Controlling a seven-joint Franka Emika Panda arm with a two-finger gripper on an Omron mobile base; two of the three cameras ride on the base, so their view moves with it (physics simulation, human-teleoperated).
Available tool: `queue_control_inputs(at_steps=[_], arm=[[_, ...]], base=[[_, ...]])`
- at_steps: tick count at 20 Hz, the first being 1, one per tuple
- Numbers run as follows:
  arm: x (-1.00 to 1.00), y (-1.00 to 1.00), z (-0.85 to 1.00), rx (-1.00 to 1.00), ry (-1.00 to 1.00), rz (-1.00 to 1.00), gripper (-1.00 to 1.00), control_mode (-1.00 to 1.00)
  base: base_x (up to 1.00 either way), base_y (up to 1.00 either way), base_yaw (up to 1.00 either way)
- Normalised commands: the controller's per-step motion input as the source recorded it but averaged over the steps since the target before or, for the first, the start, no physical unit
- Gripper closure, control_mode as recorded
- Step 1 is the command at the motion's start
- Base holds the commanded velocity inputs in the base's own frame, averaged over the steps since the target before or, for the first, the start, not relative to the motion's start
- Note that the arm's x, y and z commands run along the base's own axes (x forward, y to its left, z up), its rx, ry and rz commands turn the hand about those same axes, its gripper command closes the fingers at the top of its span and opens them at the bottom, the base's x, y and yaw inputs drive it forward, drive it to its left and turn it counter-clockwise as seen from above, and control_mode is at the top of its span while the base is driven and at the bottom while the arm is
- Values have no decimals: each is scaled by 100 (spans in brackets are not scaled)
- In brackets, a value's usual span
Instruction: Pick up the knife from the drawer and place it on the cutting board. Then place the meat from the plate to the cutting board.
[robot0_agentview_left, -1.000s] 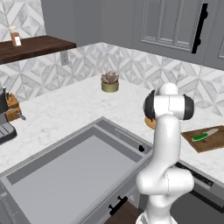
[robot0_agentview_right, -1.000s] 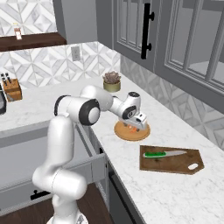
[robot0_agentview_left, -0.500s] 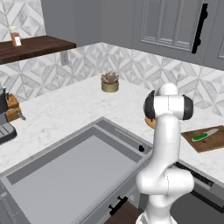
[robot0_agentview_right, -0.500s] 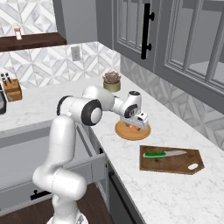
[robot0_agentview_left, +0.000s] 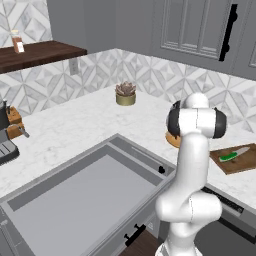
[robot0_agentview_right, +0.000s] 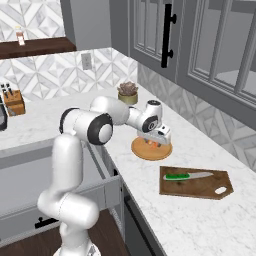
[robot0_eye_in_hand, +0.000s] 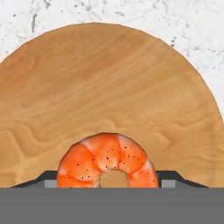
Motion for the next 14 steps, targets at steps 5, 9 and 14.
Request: queue_control_inputs(at_steps=[5,9,14], arm=[[-96,-30,69,0,-12,0,100,-100],[-100,-39,5,0,-4,0,100,-100],[-100,-42,4,0,-3,0,100,-100]], base=[[0,0,0],[0,0,0],[0,0,0]])
